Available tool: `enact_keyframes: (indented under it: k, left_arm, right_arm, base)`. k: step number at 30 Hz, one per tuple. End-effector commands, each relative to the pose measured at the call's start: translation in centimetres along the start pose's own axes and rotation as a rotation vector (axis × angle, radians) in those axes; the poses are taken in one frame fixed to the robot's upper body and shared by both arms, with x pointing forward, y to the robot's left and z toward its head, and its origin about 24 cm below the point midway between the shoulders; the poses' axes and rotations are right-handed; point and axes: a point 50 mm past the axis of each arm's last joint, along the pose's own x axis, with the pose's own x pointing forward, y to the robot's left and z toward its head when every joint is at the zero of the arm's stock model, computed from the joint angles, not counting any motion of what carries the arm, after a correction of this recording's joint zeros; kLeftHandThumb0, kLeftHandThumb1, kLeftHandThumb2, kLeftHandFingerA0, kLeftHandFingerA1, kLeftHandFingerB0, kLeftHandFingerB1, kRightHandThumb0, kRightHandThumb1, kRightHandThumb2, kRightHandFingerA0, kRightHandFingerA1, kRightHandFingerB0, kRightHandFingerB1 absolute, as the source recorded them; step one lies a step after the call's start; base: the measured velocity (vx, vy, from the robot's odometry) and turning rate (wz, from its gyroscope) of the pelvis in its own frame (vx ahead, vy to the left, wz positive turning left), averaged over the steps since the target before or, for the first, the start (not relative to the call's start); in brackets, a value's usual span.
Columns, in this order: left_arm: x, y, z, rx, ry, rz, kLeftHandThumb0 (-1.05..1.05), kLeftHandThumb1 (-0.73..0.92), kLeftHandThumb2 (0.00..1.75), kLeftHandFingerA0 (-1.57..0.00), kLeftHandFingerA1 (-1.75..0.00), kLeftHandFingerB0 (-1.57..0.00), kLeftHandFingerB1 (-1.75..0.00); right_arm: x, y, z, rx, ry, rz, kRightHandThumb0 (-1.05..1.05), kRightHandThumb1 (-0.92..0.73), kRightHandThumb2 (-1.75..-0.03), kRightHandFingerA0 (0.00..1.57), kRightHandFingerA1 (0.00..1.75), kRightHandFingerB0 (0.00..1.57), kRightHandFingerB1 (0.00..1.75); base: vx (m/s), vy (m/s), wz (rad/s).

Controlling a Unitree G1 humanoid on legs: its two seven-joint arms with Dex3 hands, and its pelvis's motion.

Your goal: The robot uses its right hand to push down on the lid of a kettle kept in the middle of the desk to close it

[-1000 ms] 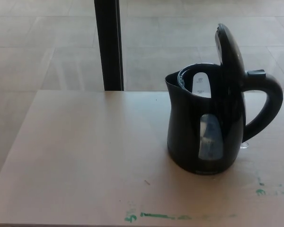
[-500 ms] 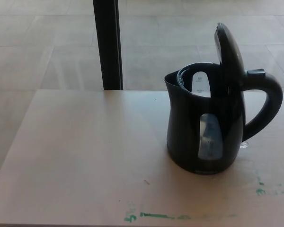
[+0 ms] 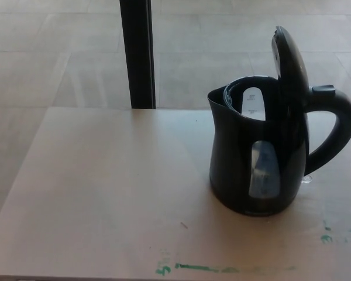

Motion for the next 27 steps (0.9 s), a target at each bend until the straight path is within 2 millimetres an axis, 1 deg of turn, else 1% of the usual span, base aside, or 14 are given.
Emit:
enact_keyframes:
  k: [1, 3, 4, 5, 6, 8, 9, 10, 13, 14, 15, 16, 25, 27]
  left_arm:
    - [-0.4, 0.8, 0.7, -0.024, -0.033, 0.002, -0.71, 0.69, 0.61, -0.47, -0.46, -0.23, -0.31]
    - [-0.5, 0.8, 0.7, -0.012, -0.04, -0.004, -0.76, 0.57, 0.92, -0.42, -0.57, -0.17, -0.44]
    - [-0.5, 1.0, 0.7, -0.03, -0.042, 0.003, -0.74, 0.54, 0.92, -0.47, -0.6, -0.2, -0.45]
    - [-0.6, 1.2, 0.8, -0.035, -0.039, 0.011, -0.74, 0.54, 0.92, -0.47, -0.6, -0.2, -0.45]
    - [-0.7, 1.3, 0.8, -0.029, -0.039, 0.01, -0.72, 0.68, 0.61, -0.5, -0.49, -0.27, -0.31]
    - [-0.7, 1.3, 0.9, 0.004, -0.038, 0.005, -0.72, 0.7, 0.62, -0.49, -0.47, -0.25, -0.3]
    - [-0.7, 1.3, 1.0, 0.003, -0.041, 0.004, -0.8, 0.59, 0.92, -0.44, -0.58, -0.19, -0.43]
    - [-0.7, 1.3, 0.9, 0.001, -0.035, 0.011, -0.73, 0.69, 0.61, -0.49, -0.44, -0.26, -0.3]
    - [-0.7, 1.4, 0.8, -0.011, -0.031, 0.007, -0.73, 0.69, 0.61, -0.46, -0.44, -0.25, -0.3]
    - [-0.7, 1.4, 0.8, -0.006, -0.031, 0.008, -0.73, 0.69, 0.61, -0.48, -0.46, -0.25, -0.3]
    - [-0.7, 1.4, 0.7, 0.003, -0.027, 0.013, -0.74, 0.68, 0.61, -0.48, -0.45, -0.26, -0.31]
    - [-0.8, 1.4, 0.6, 0.002, -0.031, 0.01, -0.74, 0.68, 0.61, -0.48, -0.46, -0.26, -0.31]
    - [-0.8, 1.5, 0.5, -0.001, -0.034, 0.024, -0.68, 0.67, 0.61, -0.52, -0.47, -0.32, -0.32]
    - [-0.8, 1.6, 0.6, -0.024, -0.031, 0.027, -0.69, 0.54, 0.91, -0.51, -0.62, -0.28, -0.46]
  right_arm:
    - [1.7, 2.1, 1.2, -0.099, 0.003, 0.086, -0.87, -0.7, -1.09, 0.2, 0.48, 0.1, 0.41]
    - [2.0, 2.6, 1.5, -0.133, -0.004, 0.11, -0.86, -0.71, -1.1, 0.2, 0.49, 0.09, 0.41]
    - [2.6, 3.6, 1.8, -0.144, -0.011, 0.171, -0.88, -0.9, -0.69, 0.23, 0.4, 0.13, 0.25]
    - [2.9, 4.3, 1.9, -0.157, -0.008, 0.203, -0.88, -0.9, -0.69, 0.23, 0.4, 0.13, 0.25]
    - [3.2, 4.8, 2.0, -0.164, -0.006, 0.217, -0.87, -0.89, -0.68, 0.23, 0.41, 0.15, 0.26]
    - [3.9, 5.3, 2.3, -0.243, -0.009, 0.257, -0.87, -0.9, -0.69, 0.23, 0.41, 0.12, 0.26]
    - [4.3, 5.6, 2.4, -0.249, -0.006, 0.269, -0.86, -0.68, -1.07, 0.18, 0.51, 0.09, 0.39]
    - [4.9, 6.0, 2.5, -0.284, -0.004, 0.277, -0.9, -0.88, -0.67, 0.28, 0.41, 0.16, 0.28]
    - [5.6, 6.4, 2.7, -0.313, 0.002, 0.283, -0.91, -0.88, -0.67, 0.29, 0.42, 0.17, 0.29]
    - [6.0, 6.5, 2.8, -0.308, 0.007, 0.29, -0.89, -0.67, -1.08, 0.21, 0.52, 0.09, 0.42]
    - [6.7, 6.8, 3.1, -0.316, 0.008, 0.297, -0.89, -0.67, -1.08, 0.2, 0.52, 0.09, 0.42]
    - [6.9, 6.9, 3.1, -0.318, 0.01, 0.302, -0.91, -0.86, -0.67, 0.26, 0.43, 0.18, 0.3]
    - [8.3, 8.1, 2.9, -0.46, 0.036, 0.366, -0.86, -0.85, -0.67, 0.26, 0.41, 0.2, 0.29]
    - [8.5, 9.1, 2.4, -0.54, 0.048, 0.405, -0.87, -0.84, -0.67, 0.26, 0.41, 0.21, 0.28]
  base:
    - [0.0, 0.0, 0.0]
    - [0.0, 0.0, 0.0]
    - [0.0, 0.0, 0.0]
    - [0.0, 0.0, 0.0]
    - [0.0, 0.0, 0.0]
    - [0.0, 0.0, 0.0]
    - [0.0, 0.0, 0.0]
    - [0.0, 0.0, 0.0]
    - [0.0, 0.0, 0.0]
    - [0.0, 0.0, 0.0]
    - [0.0, 0.0, 0.0]
    - [0.0, 0.0, 0.0]
    - [0.0, 0.0, 0.0]
    - [0.0, 0.0, 0.0]
